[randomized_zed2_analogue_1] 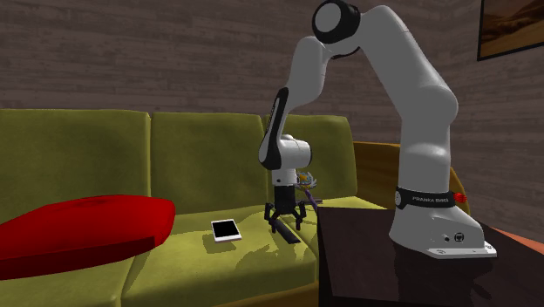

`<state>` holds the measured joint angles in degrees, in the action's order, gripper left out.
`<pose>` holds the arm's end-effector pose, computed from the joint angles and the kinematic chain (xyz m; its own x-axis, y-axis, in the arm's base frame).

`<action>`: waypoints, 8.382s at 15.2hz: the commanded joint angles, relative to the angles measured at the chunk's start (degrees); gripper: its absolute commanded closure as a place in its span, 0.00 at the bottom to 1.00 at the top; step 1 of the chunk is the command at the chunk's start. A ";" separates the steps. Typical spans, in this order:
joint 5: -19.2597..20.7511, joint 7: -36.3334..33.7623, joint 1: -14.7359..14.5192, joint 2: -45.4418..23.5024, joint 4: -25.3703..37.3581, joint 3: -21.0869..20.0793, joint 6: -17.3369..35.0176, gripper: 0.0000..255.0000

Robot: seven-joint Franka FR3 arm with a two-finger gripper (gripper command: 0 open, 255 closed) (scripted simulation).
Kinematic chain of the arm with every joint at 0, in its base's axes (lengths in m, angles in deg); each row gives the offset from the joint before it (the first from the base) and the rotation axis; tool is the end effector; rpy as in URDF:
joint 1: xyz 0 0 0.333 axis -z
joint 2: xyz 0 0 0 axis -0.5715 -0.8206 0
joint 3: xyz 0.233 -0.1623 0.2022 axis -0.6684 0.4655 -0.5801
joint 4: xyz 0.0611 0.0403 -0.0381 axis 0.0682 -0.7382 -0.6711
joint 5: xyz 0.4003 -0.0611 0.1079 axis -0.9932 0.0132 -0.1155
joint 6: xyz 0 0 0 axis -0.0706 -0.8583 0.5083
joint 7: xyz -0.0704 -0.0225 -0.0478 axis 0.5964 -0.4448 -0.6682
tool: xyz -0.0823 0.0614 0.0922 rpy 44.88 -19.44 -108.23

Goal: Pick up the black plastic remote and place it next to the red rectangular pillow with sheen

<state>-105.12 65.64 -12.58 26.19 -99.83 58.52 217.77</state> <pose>0.3885 -0.2078 0.0556 0.4337 -0.8747 -0.2164 -0.8988 -0.4370 -0.0349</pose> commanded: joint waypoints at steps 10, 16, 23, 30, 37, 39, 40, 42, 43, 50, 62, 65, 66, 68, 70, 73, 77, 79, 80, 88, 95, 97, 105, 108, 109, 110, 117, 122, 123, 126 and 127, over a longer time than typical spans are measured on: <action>0.03 -0.04 -0.02 -0.03 0.07 0.02 -0.04 1.00; 1.93 -1.87 -1.42 3.82 -1.47 1.80 -2.36 1.00; 6.15 -5.64 -3.57 10.49 -3.56 4.82 -6.74 1.00; 10.91 -9.68 -4.97 17.02 -4.94 7.23 -11.45 1.00; 15.47 -13.53 -5.47 23.28 -5.53 8.67 -16.58 1.00; 16.63 -14.53 -5.48 24.99 -5.56 8.91 -18.12 1.00; 17.19 -15.01 -5.48 25.83 -5.54 9.01 -18.90 1.00; 18.23 -15.92 -5.43 27.47 -5.47 9.16 -20.49 1.00; 18.73 -16.36 -5.39 28.28 -5.40 9.21 -21.29 1.00; 21.60 -19.02 -5.03 33.54 -4.53 9.32 -27.05 1.00; 18.42 -24.36 -8.47 22.01 12.73 5.86 -32.23 1.00; 17.66 -26.14 -9.34 16.85 19.82 4.85 -33.94 1.00; 17.47 -26.75 -9.59 15.11 22.30 4.54 -34.60 1.00; 17.19 -28.00 -10.06 11.57 27.48 3.98 -36.06 1.00; 17.01 -29.27 -10.48 7.92 32.96 3.48 -37.72 1.00; 16.89 -31.24 -11.02 2.17 41.91 2.83 -40.64 1.00; 16.96 -34.01 -11.55 -6.36 55.77 2.07 -45.55 1.00; 16.98 -35.10 -11.68 -10.65 62.14 1.75 -47.47 1.00; 16.91 -34.98 -11.68 -10.99 61.93 1.72 -46.92 1.00; 16.37 -34.05 -11.61 -14.09 60.78 1.42 -42.76 1.00; 15.88 -33.29 -11.50 -17.26 60.57 1.11 -39.44 1.00; 15.75 -33.08 -11.46 -18.23 60.62 1.01 -38.54 1.00; 15.24 -32.30 -11.26 -22.48 61.53 0.60 -35.24 1.00; 15.06 -32.03 -11.18 -24.21 62.12 0.44 -34.13 1.00; 15.01 -31.95 -11.14 -24.82 62.38 0.39 -33.78 1.00; 14.96 -31.87 -11.11 -25.41 62.63 0.33 -33.43 1.00; 14.65 -31.38 -10.91 -29.54 64.64 -0.02 -31.34 1.00; 14.65 -31.39 -10.91 -29.55 64.66 -0.02 -31.35 1.00; 14.65 -31.39 -10.91 -29.55 64.66 -0.02 -31.35 1.00; 14.66 -31.39 -10.91 -29.55 64.66 -0.02 -31.35 0.00; 14.66 -31.39 -10.91 -29.55 64.66 -0.02 -31.35 0.00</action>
<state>-90.46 34.25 -23.47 -3.36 -35.19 58.53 186.41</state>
